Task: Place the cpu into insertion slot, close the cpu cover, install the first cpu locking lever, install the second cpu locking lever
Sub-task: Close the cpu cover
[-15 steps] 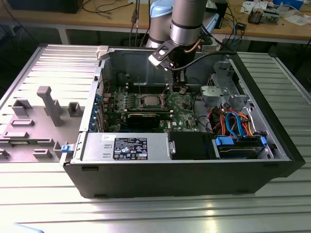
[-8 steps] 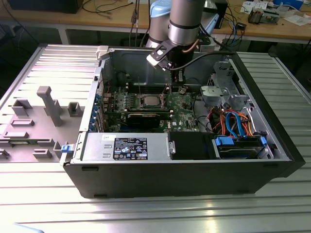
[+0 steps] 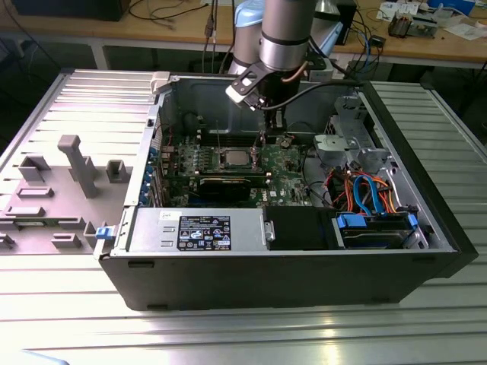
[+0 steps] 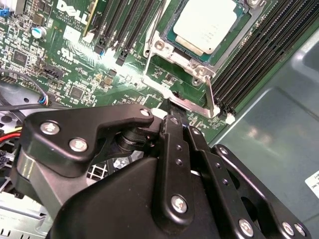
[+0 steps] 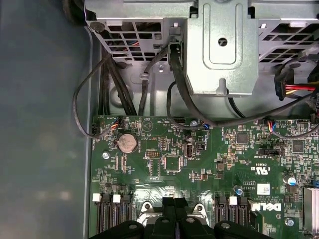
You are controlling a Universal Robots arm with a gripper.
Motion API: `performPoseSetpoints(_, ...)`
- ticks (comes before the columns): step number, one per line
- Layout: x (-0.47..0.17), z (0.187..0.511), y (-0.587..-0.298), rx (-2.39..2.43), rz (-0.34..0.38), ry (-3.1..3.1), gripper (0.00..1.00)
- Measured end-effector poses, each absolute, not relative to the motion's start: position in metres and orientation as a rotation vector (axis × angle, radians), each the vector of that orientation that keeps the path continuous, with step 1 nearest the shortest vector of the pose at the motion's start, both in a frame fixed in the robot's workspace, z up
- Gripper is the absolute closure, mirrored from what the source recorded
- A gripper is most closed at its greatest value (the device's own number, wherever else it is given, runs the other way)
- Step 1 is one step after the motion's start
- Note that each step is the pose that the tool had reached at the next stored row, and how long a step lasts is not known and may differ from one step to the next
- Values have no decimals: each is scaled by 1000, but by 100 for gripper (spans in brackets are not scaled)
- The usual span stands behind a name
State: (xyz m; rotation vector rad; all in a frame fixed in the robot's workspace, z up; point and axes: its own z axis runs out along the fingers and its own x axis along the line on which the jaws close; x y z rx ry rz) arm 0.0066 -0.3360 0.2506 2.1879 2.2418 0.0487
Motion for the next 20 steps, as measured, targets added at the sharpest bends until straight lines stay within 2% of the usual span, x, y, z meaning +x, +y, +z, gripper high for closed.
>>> performPoseSetpoints(20, -6, 250, -336, 2188, 49, 2243, 89)
